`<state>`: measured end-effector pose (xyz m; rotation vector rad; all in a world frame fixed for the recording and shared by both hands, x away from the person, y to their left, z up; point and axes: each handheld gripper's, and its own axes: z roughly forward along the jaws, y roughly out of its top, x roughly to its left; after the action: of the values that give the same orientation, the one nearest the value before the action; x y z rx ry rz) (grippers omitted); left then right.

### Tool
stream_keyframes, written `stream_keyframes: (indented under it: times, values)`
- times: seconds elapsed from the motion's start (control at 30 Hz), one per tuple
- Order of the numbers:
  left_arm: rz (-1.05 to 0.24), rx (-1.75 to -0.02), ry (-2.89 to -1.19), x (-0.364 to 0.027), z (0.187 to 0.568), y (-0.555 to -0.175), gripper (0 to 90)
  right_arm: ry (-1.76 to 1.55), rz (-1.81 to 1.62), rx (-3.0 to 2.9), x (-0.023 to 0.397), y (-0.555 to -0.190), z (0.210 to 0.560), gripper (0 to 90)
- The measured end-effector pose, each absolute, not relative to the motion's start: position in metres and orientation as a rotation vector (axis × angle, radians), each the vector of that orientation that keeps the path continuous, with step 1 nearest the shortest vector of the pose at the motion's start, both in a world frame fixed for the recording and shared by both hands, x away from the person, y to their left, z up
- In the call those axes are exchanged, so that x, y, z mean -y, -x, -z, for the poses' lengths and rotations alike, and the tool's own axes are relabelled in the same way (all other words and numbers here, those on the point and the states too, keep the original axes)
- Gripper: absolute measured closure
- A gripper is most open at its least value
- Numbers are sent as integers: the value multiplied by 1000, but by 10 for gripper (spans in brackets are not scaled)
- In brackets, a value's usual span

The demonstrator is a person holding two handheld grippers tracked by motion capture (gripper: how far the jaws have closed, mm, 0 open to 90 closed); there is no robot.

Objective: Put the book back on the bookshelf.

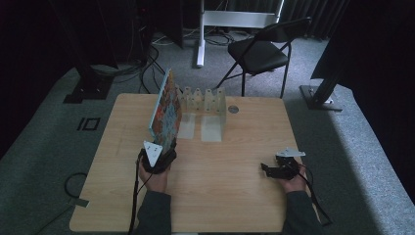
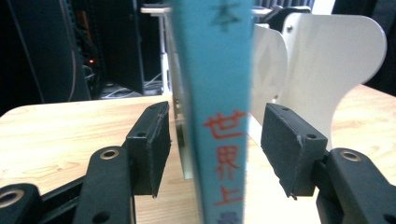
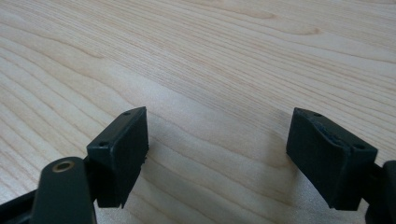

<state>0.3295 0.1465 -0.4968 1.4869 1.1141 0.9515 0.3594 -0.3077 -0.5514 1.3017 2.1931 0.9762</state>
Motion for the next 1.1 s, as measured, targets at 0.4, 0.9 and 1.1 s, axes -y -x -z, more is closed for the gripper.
stream_keyframes:
  times: [0.4, 0.9, 1.1]
  values:
    - [-937, -1093, -1520, -148, 493, -323, 390, -1302, -976, -2193, 308, -359, 551, 207]
    - [-923, -1089, -1511, -154, 495, -306, 389, -1302, -976, -2193, 308, -359, 551, 207]
    - [-926, -1081, -1505, -158, 493, -298, 397, -1302, -976, -2193, 308, -359, 551, 207]
